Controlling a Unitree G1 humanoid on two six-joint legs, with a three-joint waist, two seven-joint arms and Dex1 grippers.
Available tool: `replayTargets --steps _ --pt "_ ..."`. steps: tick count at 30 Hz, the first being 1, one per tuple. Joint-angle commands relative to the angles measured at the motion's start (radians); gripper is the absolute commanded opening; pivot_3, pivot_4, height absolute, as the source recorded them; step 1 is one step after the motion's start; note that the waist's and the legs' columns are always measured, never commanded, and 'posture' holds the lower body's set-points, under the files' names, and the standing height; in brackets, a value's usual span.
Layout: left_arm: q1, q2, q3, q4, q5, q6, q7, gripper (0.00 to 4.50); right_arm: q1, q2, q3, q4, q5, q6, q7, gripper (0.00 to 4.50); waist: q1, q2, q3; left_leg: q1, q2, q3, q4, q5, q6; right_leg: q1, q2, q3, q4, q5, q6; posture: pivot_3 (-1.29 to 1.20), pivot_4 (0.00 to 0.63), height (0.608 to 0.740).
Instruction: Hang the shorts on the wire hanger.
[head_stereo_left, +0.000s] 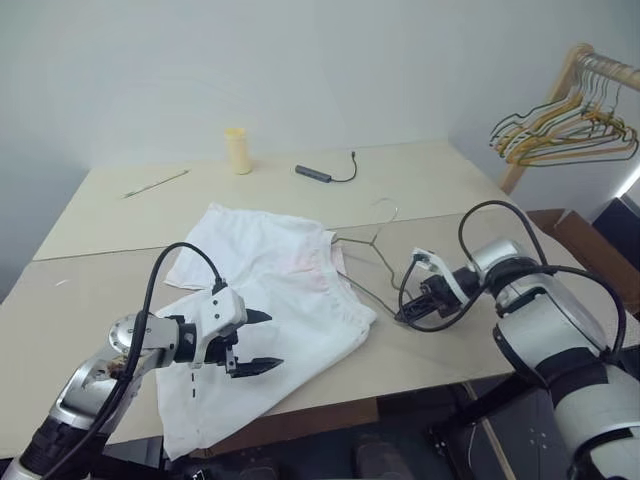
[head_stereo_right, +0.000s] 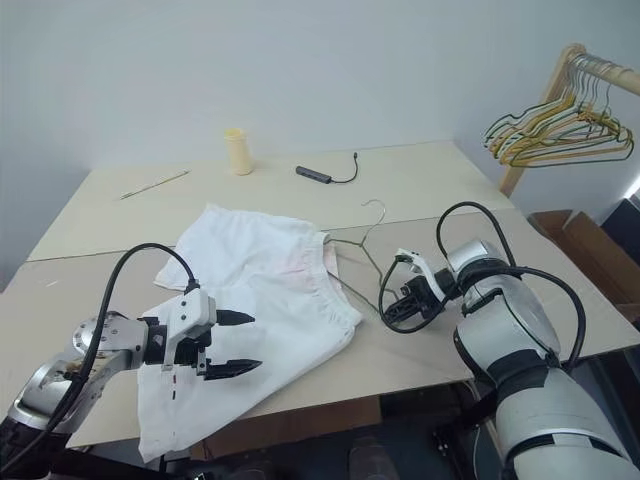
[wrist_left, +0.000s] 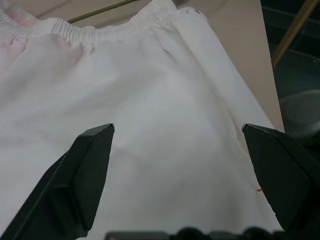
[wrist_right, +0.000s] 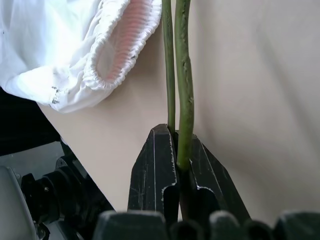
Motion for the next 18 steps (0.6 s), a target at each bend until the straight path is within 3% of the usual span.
replayTargets --steps 1,11,18 --pt "0.001 0.006 0.022 -0.032 -0.005 -0.010 0.008 4.47 -0.045 0.013 -0.062 -0.001 -0.041 -0.018 0.057 0.00 0.001 0.000 0.000 0.000 0.000 0.000 0.000 0.000 0.000 0.000 0.000 0.000 0.000 0.000 0.000 -0.07 0.000 0.740" --pt "0.000 -0.009 0.009 -0.039 -0.005 -0.006 0.024 4.47 -0.067 0.053 -0.242 0.022 -0.145 0.012 -0.039 0.00 0.002 0.000 0.000 0.000 0.000 0.000 0.000 0.000 0.000 0.000 0.000 0.000 0.000 0.000 0.000 -0.06 0.000 0.740" --pt "0.016 -0.011 0.010 -0.048 -0.003 -0.004 0.035 4.47 -0.062 0.070 -0.458 0.024 -0.108 0.063 -0.294 0.00 0.004 0.000 0.000 0.000 0.000 0.000 0.000 0.000 0.000 0.000 0.000 0.000 0.000 0.000 0.000 -0.05 0.000 0.740"
